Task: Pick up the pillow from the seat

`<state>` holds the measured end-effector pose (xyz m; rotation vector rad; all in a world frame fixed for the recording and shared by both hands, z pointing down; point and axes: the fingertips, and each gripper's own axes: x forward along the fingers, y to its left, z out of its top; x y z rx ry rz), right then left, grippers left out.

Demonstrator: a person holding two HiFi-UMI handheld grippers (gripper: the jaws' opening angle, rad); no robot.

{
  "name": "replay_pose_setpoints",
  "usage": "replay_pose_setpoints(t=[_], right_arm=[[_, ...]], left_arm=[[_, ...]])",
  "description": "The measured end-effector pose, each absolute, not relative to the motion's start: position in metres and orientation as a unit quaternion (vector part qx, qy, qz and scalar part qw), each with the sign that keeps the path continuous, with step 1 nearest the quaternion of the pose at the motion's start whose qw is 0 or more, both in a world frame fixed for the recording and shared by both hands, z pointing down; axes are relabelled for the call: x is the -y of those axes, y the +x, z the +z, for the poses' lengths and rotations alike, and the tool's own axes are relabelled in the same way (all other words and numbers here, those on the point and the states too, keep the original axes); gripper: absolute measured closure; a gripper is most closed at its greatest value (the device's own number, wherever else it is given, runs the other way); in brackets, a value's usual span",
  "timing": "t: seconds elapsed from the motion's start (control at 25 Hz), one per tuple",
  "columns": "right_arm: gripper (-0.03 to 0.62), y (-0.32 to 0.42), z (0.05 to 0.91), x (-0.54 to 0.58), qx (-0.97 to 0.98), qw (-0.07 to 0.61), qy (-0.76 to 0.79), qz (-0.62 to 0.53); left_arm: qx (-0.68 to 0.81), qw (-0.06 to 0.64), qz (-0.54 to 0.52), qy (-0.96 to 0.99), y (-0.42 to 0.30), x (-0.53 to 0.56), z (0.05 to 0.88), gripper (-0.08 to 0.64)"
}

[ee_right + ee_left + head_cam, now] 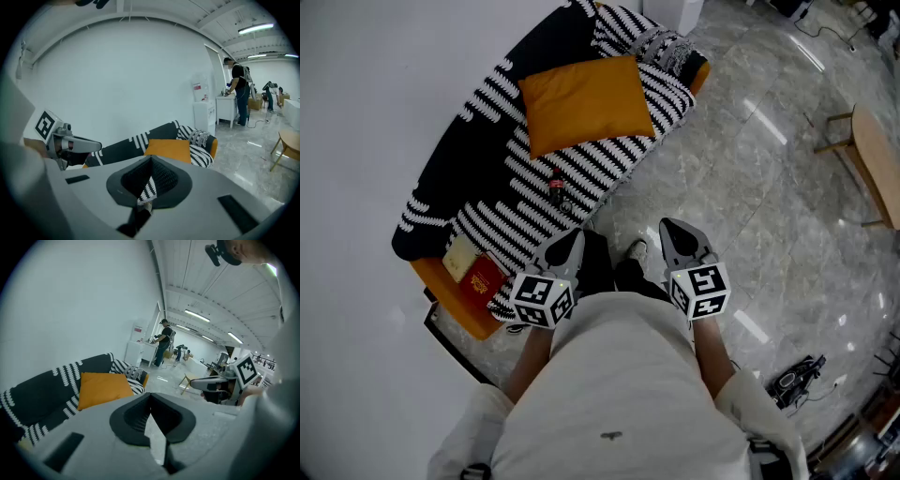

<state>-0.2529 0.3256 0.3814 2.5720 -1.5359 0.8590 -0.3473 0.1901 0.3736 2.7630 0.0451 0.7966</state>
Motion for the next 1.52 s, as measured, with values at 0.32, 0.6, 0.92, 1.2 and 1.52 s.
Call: replay_pose_setpoints(t=[0.32, 0.6, 0.92, 1.2, 1.52], right_arm=[[0.586, -0.263, 0.375, -0.353, 0.493, 0.01, 0.827, 0.269], [0.586, -0.267, 0.37, -0.361, 0.482, -0.027, 0.834, 0.266], [0.586, -0.255, 0.379, -0.374, 0.454, -0.027, 0.844, 0.284], [0.586, -0.218, 0.391, -0.371, 0.419, -0.023, 0.857, 0.299], [0.586, -0.123, 0.374, -0.342, 0.423, -0.017, 0.858, 0.291]], left_arm=[[-0.023, 0.127, 0.27, 0.954, -0.35, -0.222, 0.366, 0.549], [-0.035, 0.124, 0.272, 0.954, -0.353, -0.23, 0.365, 0.549], [-0.059, 0.127, 0.277, 0.951, -0.33, -0.23, 0.37, 0.549], [-0.072, 0.149, 0.278, 0.946, -0.286, -0.211, 0.39, 0.549], [-0.058, 0.165, 0.272, 0.946, -0.195, -0.169, 0.393, 0.549]])
